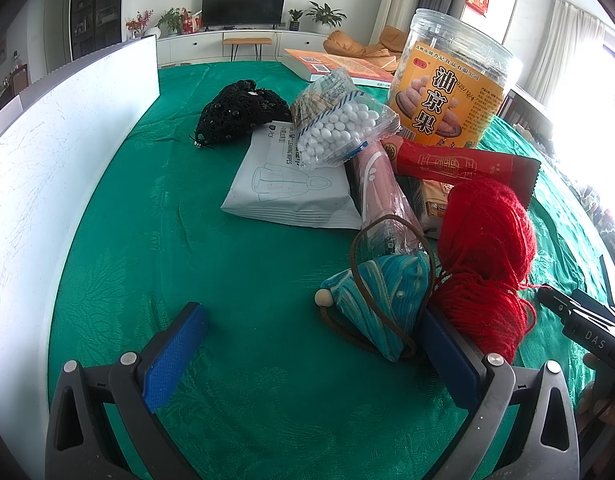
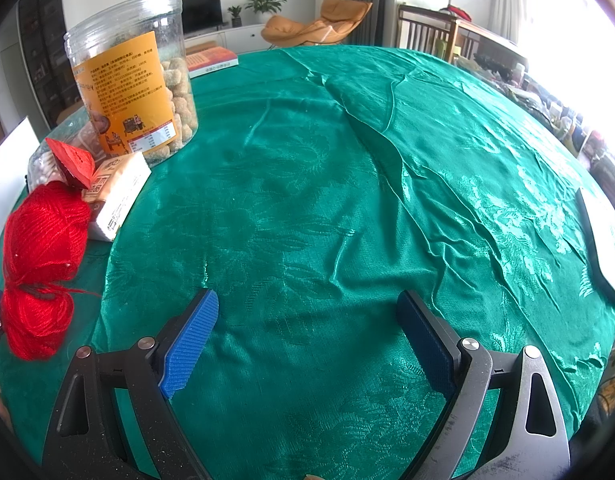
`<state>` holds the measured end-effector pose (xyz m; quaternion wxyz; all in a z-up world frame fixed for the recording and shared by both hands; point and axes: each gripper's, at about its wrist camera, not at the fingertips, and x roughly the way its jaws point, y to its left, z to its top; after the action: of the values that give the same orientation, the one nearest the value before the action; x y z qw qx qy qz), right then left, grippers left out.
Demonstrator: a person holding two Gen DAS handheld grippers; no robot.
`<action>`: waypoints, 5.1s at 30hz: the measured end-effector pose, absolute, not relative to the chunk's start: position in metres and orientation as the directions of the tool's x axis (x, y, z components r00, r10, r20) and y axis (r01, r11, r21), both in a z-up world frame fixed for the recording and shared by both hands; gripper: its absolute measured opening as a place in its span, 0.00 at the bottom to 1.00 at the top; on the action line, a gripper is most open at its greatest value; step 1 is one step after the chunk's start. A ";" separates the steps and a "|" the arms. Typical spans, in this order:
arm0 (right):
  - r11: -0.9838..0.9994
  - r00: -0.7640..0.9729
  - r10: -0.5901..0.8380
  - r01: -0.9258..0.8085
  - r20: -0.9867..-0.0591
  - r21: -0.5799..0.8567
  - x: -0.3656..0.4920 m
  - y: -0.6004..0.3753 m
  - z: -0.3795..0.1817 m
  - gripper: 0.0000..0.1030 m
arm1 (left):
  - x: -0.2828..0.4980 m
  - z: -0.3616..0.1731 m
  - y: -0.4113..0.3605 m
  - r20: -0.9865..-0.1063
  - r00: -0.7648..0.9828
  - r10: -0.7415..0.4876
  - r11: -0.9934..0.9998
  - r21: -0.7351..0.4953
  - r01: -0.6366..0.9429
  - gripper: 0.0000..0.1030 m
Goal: Organize soft objects
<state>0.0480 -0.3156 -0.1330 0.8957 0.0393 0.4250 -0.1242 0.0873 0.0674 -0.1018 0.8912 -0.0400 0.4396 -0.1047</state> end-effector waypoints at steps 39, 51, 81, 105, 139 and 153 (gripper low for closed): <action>0.926 0.764 0.204 0.053 -0.612 0.375 0.051 -0.326 -0.098 0.43 | 0.293 -0.050 0.099 -0.902 0.405 -0.148 0.989 -0.144 0.041 1.00; 0.953 0.672 0.185 0.054 -0.717 0.297 0.133 -0.327 -0.075 0.43 | 0.311 -0.050 0.115 -0.871 0.422 -0.251 0.960 -0.281 -0.010 0.36; 0.768 0.469 0.620 -0.525 -0.629 0.366 0.111 -0.067 0.035 0.82 | 0.047 0.080 0.340 -0.700 0.713 0.043 0.924 -0.244 -0.295 1.00; 0.961 0.605 -0.201 0.275 -0.771 -0.035 0.077 -0.353 -0.136 0.86 | 0.099 -0.097 0.096 -0.780 0.596 -0.190 0.981 -0.170 0.091 1.00; 0.960 0.607 -0.206 0.277 -0.768 -0.038 0.067 -0.333 -0.131 0.88 | 0.105 -0.105 0.082 -0.810 0.581 -0.082 0.994 -0.026 0.105 1.00; 0.960 0.607 -0.208 0.279 -0.767 -0.039 0.057 -0.324 -0.126 0.88 | 0.106 -0.106 0.082 -0.810 0.581 -0.082 0.994 -0.026 0.105 1.00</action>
<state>0.0573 -0.3236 -0.1261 0.8954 0.0422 0.4219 -0.1359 0.1059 0.0824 -0.1060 0.8889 0.0124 0.4549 -0.0526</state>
